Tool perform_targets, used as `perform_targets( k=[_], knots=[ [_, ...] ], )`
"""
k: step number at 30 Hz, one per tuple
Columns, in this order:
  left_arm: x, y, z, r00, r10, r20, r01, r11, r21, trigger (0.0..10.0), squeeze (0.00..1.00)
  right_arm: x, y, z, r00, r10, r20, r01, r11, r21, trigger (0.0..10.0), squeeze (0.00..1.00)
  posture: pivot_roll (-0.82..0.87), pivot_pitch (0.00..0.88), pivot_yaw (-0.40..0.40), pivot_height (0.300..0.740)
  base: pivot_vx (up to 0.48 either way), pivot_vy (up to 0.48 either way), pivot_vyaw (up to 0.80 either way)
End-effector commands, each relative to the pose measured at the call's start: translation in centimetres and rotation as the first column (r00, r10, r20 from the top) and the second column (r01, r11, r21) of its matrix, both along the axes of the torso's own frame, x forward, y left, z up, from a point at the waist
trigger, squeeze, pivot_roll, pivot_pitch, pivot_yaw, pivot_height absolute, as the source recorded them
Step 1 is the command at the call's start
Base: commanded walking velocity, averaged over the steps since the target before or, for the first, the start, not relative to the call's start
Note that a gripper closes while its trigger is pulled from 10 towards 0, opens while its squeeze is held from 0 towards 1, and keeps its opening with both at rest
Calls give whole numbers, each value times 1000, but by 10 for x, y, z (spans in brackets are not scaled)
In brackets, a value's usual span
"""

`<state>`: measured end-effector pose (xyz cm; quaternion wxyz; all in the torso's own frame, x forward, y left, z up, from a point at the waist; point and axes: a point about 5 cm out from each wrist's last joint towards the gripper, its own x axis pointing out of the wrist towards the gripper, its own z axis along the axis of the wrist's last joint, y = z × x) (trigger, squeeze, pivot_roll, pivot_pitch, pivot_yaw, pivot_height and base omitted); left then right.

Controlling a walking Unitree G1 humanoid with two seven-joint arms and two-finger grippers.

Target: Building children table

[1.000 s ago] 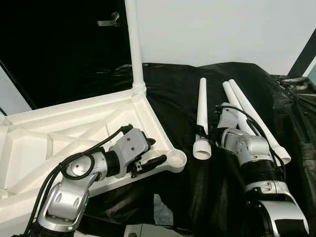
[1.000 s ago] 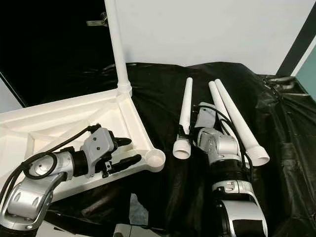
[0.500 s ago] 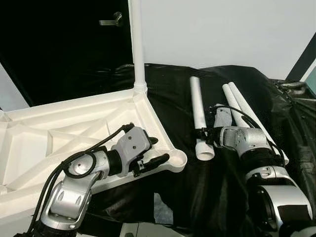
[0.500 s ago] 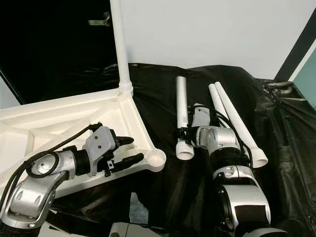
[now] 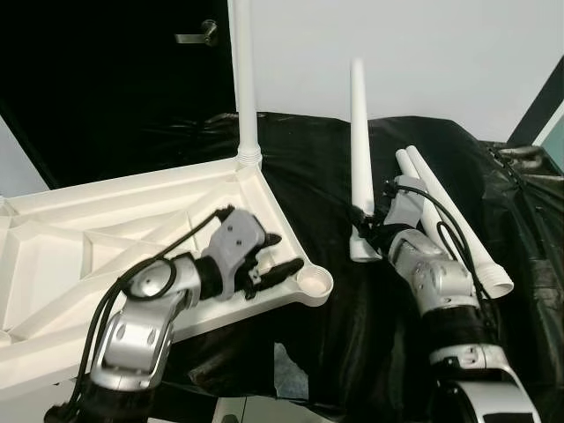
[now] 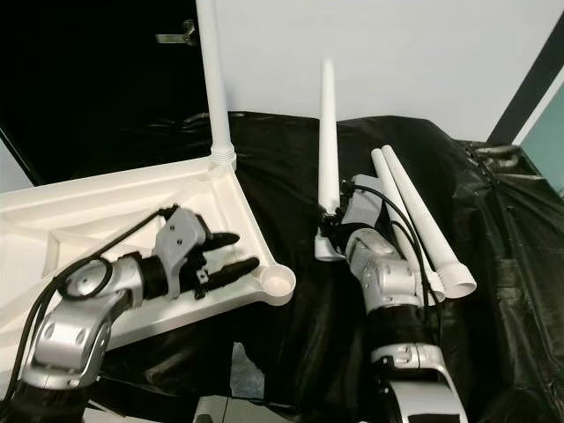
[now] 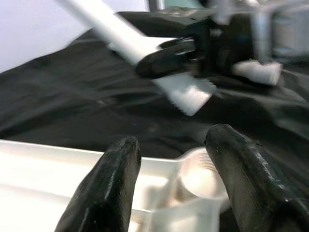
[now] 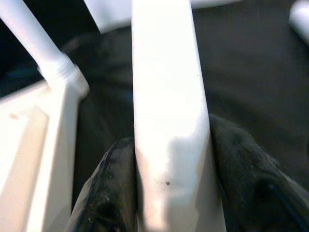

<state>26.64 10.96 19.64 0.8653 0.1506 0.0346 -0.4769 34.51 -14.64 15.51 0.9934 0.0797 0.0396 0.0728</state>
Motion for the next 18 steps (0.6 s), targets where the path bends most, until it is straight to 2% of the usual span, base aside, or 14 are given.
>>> perform_targets(
  k=[1,3,4,5,6,7,8,9,10,12,14,18],
  knots=[
    [20,12,-1,953,301,21,-300,953,-39,10000,0,-4,2,10,995,-8,102,10,1000,-24,10000,0,98,0,-26,740,0,0,0],
    [24,13,-1,947,320,1,-319,946,-48,10000,0,-5,3,11,993,-5,120,9,999,-33,10000,0,98,0,-26,740,0,0,0],
    [29,13,-1,943,328,-56,-332,940,-85,10000,0,-9,6,12,989,14,148,-9,999,-38,10000,0,93,0,-20,740,0,0,0],
    [36,12,0,939,329,-105,-341,931,-134,10000,59,-13,8,14,980,36,196,-24,998,-63,10000,0,87,0,-14,740,0,0,0],
    [42,9,3,938,318,-139,-340,921,-190,10000,604,-19,13,17,964,78,252,-57,994,-88,10000,0,83,0,-11,740,0,0,0],
    [42,9,3,938,318,-139,-340,921,-190,10000,604,-19,13,17,964,78,252,-57,994,-88,10000,0,83,0,-11,740,0,0,0],
    [44,8,5,940,316,-129,-337,920,-202,10000,925,-21,15,17,959,98,266,-76,993,-94,10000,0,82,0,-9,740,0,0,0],
    [44,8,5,940,316,-129,-337,920,-202,10000,925,-21,15,17,959,98,266,-76,993,-94,10000,0,82,0,-9,740,0,0,0],
    [46,6,8,942,298,-153,-328,912,-245,10000,1000,-23,18,16,953,124,278,-97,989,-107,10000,0,77,0,-6,740,0,0,0],
    [50,0,14,949,261,-179,-306,899,-313,10000,1000,-28,25,18,932,183,314,-141,978,-151,10000,0,71,0,0,740,0,0,0],
    [50,0,14,949,261,-179,-306,899,-313,10000,1000,-28,25,18,932,183,314,-141,978,-151,10000,0,71,0,0,740,0,0,0],
    [53,-11,23,967,185,-177,-240,894,-377,10000,1000,-33,36,16,902,252,350,-192,961,-198,10000,0,63,0,6,740,0,0,0]
  ],
)
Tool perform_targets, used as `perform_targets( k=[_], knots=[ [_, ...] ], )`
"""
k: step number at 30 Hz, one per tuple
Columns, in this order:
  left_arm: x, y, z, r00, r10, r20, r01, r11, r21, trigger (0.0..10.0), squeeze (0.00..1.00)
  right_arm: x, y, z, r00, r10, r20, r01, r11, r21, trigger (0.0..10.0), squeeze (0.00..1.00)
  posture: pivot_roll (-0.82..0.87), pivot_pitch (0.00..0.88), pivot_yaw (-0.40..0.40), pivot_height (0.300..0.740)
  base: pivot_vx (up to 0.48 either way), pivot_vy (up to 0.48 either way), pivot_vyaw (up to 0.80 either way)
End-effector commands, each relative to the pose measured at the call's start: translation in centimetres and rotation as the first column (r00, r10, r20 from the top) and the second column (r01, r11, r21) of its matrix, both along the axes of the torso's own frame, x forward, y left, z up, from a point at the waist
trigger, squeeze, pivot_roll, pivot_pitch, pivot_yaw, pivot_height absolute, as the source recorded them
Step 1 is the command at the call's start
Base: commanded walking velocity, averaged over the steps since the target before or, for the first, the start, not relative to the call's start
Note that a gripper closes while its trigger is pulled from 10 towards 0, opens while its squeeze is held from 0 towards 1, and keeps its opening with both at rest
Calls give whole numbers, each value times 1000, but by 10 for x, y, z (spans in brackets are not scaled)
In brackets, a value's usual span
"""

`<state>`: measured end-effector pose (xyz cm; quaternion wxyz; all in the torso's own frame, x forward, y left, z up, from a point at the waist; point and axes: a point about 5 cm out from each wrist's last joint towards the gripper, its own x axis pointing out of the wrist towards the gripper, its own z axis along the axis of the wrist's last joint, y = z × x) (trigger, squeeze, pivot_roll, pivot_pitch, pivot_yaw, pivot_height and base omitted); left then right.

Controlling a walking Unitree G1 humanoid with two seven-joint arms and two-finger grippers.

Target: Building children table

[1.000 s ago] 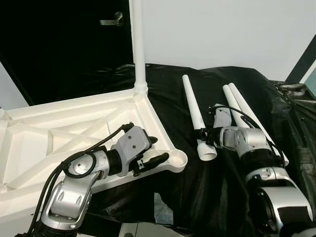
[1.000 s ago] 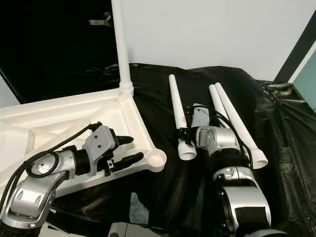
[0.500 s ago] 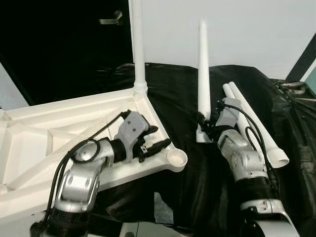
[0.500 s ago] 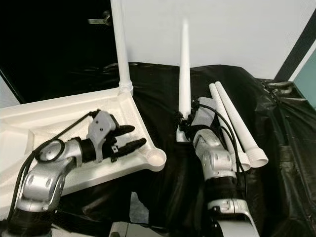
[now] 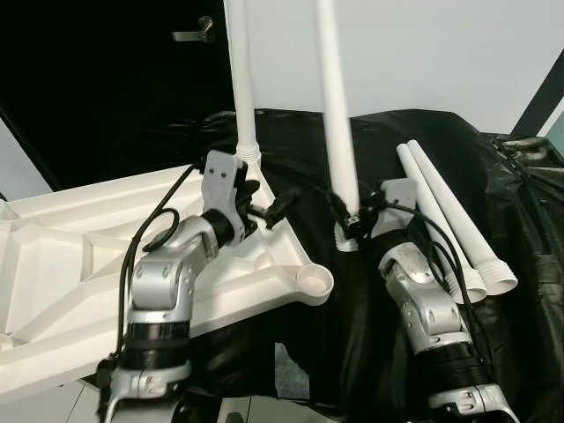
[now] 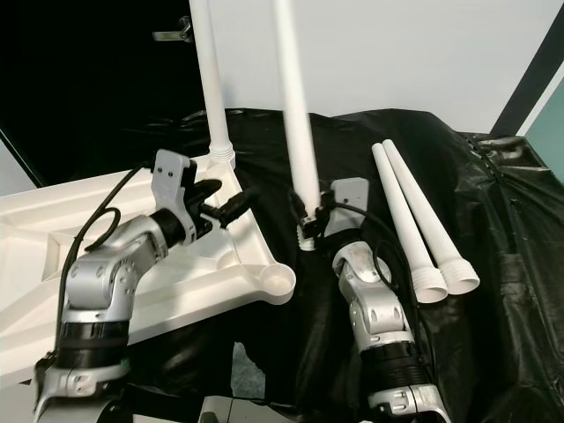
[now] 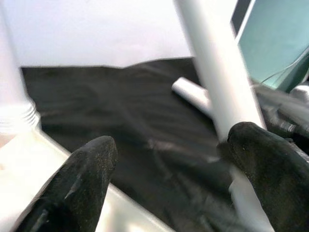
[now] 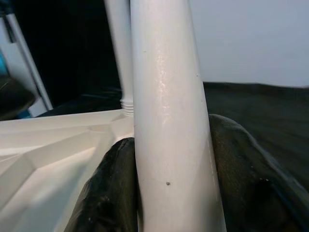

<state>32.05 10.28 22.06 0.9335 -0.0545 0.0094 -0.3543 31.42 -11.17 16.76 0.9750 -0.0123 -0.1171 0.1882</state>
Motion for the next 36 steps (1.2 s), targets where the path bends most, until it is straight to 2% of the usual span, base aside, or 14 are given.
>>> perform_targets(
  k=[1,2,3,4,8,12,17,19,24,30,31,32,33,36],
  knots=[
    [-2,-7,3,996,-92,2,92,995,-36,10000,898,-3,4,4,998,34,51,-33,999,-29,10000,0,63,0,8,740,0,0,0],
    [-1,-10,6,995,-104,-2,104,993,-61,10000,435,-4,8,4,997,56,59,-54,998,-38,10000,0,64,0,7,740,0,0,0],
    [0,-12,8,994,-109,-8,108,991,-77,10000,435,-5,9,3,996,69,65,-66,997,-42,10000,0,64,0,7,740,0,0,0],
    [1,-14,10,993,-121,-16,119,988,-103,10000,0,-5,12,3,994,83,69,-80,995,-52,10000,0,63,0,8,740,0,0,0],
    [0,-19,22,983,-185,9,184,970,-160,10000,0,-9,23,0,982,174,78,-165,980,-110,10000,0,63,0,14,740,0,0,0],
    [5,-20,28,982,-186,19,187,968,-167,10000,0,-12,32,0,966,242,93,-225,961,-161,10000,0,63,0,20,740,0,0,0],
    [11,-20,34,984,-175,22,176,967,-182,10000,0,-13,34,-1,961,258,101,-237,954,-182,10000,0,66,0,21,740,0,0,0],
    [19,-14,43,988,-149,26,151,968,-200,10000,0,-14,37,-4,959,265,103,-243,952,-187,10000,0,65,0,25,740,0,0,0],
    [30,-4,51,994,-109,3,107,971,-212,10000,0,-17,41,-7,958,269,100,-247,950,-193,10000,0,63,0,28,740,0,0,0],
    [37,2,56,997,-71,-11,67,973,-219,9686,0,-17,43,-10,959,267,93,-245,948,-201,10000,0,61,0,33,740,0,0,0],
    [38,3,57,998,-69,-11,65,972,-226,3255,0,-17,43,-11,961,262,92,-239,949,-204,10000,0,59,0,34,740,0,0,0],
    [38,3,57,998,-69,-11,65,972,-226,3255,0,-17,43,-11,961,262,92,-239,949,-204,10000,0,59,0,34,740,0,0,0],
    [38,3,58,997,-71,-10,67,971,-230,0,0,-17,42,-11,962,256,92,-233,951,-204,10000,0,57,0,36,740,0,0,0],
    [37,2,58,997,-73,-8,69,969,-238,0,0,-17,42,-11,963,250,95,-227,952,-207,10000,0,56,0,38,740,0,0,0]
  ],
)
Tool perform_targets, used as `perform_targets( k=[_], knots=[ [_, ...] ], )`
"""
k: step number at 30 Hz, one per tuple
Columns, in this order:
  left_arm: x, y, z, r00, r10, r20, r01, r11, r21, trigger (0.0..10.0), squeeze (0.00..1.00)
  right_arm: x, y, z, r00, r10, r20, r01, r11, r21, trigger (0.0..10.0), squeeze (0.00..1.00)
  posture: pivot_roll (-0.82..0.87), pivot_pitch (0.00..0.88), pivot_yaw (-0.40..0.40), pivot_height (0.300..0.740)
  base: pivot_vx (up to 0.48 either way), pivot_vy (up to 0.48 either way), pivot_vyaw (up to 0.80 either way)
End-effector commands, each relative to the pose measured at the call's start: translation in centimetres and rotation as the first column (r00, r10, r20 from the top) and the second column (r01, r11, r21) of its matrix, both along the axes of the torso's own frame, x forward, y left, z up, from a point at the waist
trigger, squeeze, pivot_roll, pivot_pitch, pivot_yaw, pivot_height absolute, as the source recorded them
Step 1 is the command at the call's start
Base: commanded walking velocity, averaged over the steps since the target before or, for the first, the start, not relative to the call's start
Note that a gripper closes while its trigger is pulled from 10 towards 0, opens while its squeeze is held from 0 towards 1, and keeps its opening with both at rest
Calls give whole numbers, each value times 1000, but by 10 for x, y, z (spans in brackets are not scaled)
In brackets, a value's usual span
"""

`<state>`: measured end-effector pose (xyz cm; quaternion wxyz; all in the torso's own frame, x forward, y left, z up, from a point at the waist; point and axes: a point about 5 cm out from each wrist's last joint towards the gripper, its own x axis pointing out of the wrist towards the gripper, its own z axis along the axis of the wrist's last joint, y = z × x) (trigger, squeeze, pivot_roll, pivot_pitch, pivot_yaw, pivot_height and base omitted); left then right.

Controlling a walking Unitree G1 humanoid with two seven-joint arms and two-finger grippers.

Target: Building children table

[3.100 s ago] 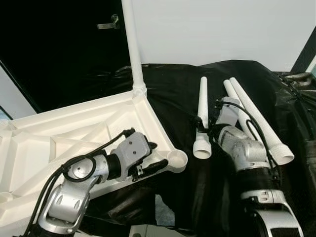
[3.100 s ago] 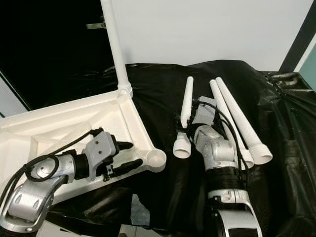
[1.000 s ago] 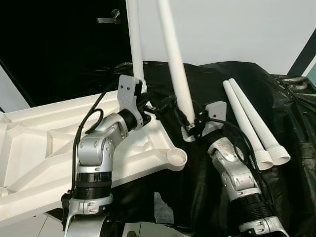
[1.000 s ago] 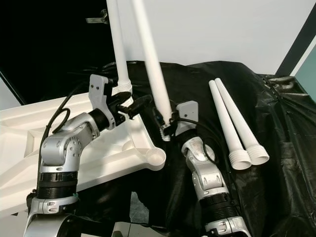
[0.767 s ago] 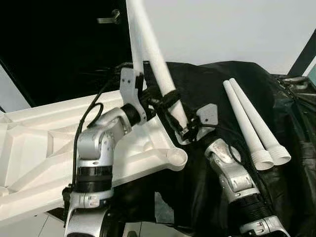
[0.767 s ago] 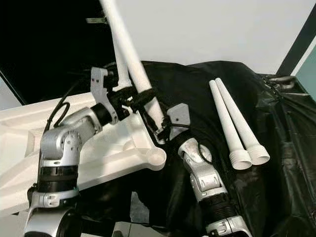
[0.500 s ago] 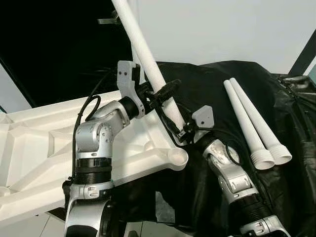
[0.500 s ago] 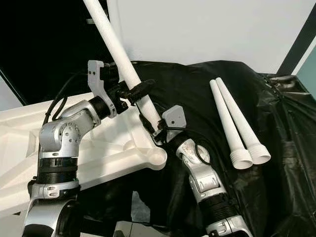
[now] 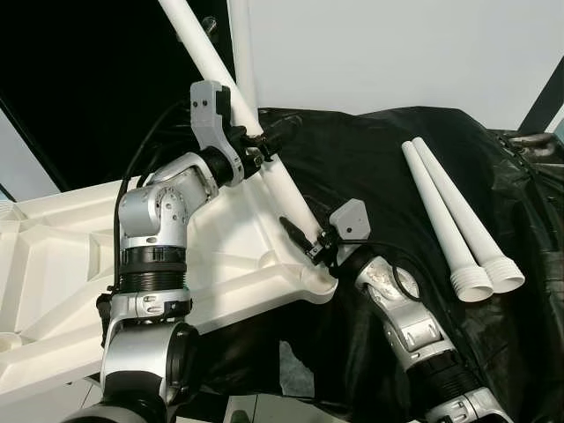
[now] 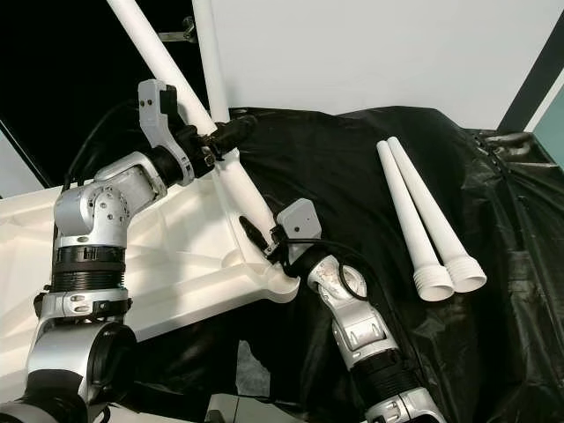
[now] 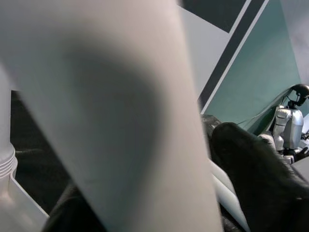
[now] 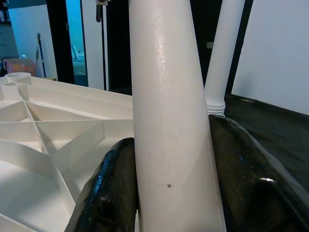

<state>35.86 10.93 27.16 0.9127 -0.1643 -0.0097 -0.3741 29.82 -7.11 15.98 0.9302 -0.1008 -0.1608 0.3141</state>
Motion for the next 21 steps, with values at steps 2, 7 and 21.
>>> perform_targets(
  k=[2,7,21],
  knots=[
    [-1,-5,8,999,-27,27,28,999,-23,0,0,0,0,-3,1000,-7,-1,7,1000,-9,10000,0,55,0,37,740,0,0,0],
    [-4,-8,12,998,-44,41,45,998,-32,0,0,0,0,-3,1000,-26,-16,26,1000,0,10000,0,57,0,37,740,0,0,0],
    [-25,-34,30,975,-42,216,31,998,55,10000,0,17,4,15,992,-101,-76,102,995,4,10000,0,60,0,34,740,0,0,0]
  ],
)
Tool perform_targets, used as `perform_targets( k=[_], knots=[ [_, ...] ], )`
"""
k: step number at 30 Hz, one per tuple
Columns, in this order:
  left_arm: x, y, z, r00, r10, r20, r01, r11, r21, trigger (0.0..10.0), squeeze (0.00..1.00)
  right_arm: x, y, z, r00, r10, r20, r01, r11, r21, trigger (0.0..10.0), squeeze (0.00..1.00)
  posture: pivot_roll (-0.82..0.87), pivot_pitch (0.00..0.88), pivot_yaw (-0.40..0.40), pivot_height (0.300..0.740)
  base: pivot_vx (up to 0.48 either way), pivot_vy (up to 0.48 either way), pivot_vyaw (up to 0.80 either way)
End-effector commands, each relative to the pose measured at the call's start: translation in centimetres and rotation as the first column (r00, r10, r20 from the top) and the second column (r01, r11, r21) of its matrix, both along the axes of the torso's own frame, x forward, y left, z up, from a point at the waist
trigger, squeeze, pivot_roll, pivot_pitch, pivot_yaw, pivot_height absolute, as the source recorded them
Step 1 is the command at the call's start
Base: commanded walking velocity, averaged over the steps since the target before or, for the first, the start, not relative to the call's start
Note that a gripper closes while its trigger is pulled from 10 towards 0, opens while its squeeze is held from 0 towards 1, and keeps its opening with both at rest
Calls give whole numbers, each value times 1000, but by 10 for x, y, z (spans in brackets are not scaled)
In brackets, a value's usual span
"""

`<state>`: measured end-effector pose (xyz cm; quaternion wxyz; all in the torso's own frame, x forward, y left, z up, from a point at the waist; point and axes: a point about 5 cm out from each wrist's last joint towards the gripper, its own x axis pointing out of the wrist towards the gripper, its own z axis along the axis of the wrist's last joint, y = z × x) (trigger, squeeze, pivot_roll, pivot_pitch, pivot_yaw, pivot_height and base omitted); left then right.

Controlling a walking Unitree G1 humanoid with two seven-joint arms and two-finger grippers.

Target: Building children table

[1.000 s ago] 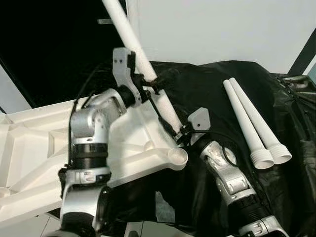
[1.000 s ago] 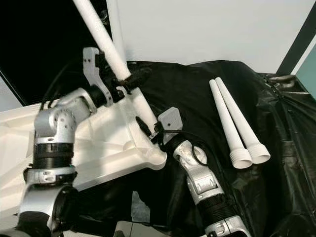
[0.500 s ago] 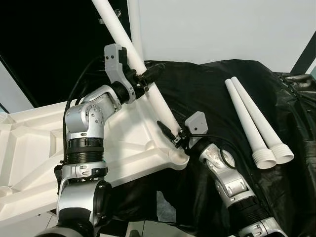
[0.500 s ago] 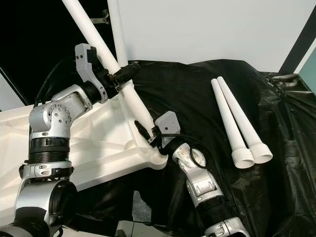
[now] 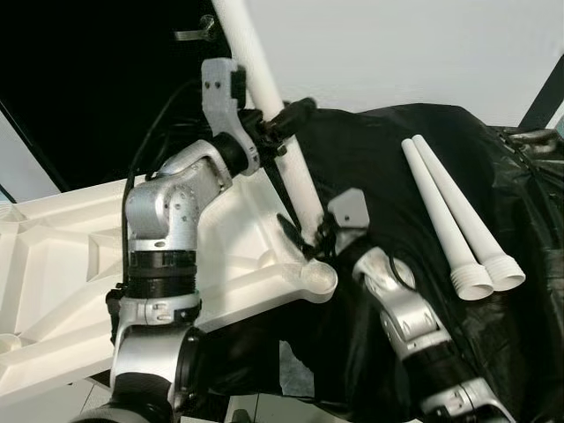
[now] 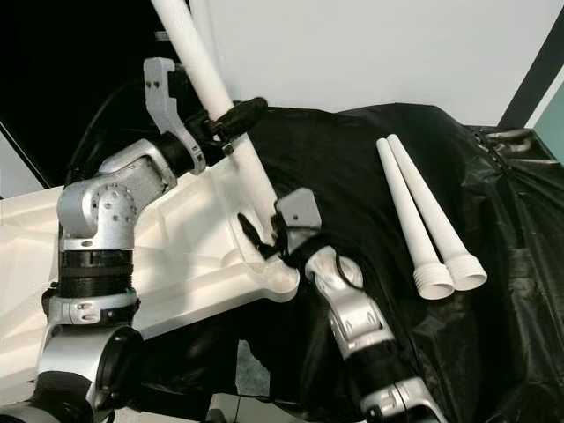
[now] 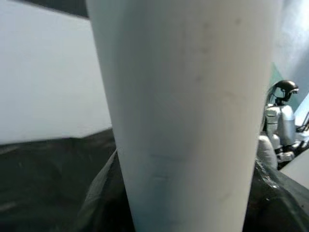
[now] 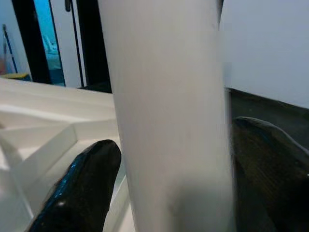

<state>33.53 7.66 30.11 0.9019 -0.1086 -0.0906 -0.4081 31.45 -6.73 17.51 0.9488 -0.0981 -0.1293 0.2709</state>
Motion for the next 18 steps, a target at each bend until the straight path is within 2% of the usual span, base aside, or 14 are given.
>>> perform_targets(
  k=[1,5,9,10,18],
  knots=[
    [-2,-3,0,1000,12,23,-12,1000,18,10000,0,1,1,2,1000,-3,-27,3,1000,11,10000,0,61,0,33,740,0,0,0],
    [-11,-19,-3,996,15,86,-20,998,59,10000,0,11,6,11,996,-28,-80,29,999,18,10000,0,65,0,29,740,0,0,0],
    [-14,-23,-4,995,13,98,-21,997,81,10000,0,12,6,11,995,-29,-95,30,1000,6,10000,0,66,0,29,740,0,0,0],
    [-19,-30,-3,991,10,135,-23,995,96,10000,0,15,8,13,993,-36,-110,32,999,-34,10000,0,67,0,26,740,0,0,0],
    [-26,-40,-1,985,0,173,-17,995,100,10000,0,16,9,13,988,-30,-153,17,996,-86,10000,0,67,0,27,740,0,0,0]
  ],
)
